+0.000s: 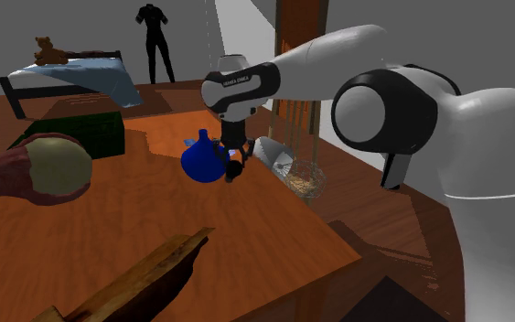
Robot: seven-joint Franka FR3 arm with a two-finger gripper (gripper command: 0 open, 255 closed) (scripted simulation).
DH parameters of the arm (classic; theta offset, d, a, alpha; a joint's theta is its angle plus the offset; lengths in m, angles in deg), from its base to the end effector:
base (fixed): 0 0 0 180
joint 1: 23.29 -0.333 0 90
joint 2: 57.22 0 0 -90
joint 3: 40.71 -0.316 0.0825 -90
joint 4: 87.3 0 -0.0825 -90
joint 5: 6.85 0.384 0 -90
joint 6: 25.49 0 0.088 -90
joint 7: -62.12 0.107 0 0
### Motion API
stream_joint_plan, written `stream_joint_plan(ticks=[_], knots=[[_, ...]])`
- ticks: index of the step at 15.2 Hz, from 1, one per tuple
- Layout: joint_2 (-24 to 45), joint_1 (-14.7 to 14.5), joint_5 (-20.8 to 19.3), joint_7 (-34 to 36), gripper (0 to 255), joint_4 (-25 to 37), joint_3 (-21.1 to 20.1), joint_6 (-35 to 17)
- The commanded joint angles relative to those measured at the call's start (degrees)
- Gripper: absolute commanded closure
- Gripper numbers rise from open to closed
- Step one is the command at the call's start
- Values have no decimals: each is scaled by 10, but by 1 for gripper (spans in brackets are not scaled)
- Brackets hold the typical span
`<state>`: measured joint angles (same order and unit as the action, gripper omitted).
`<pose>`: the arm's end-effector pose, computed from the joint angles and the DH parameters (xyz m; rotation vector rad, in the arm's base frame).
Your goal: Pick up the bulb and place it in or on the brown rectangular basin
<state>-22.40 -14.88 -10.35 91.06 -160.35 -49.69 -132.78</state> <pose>0.7252 -0.0237 0.4017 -3.0139 0.7767 0.0170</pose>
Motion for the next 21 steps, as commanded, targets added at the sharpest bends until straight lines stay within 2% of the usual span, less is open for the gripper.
stream_joint_plan(ticks=[1, 11, 19, 20, 21], knots=[[-1, -1, 0, 1, 255, 15, 0, 16], [-2, -5, 1, 1, 255, 91, -1, 93], [16, -11, -1, 1, 255, 183, -1, 166], [17, -11, -1, 1, 255, 186, -1, 169], [-7, -15, 0, 10, 255, 146, -4, 153]])
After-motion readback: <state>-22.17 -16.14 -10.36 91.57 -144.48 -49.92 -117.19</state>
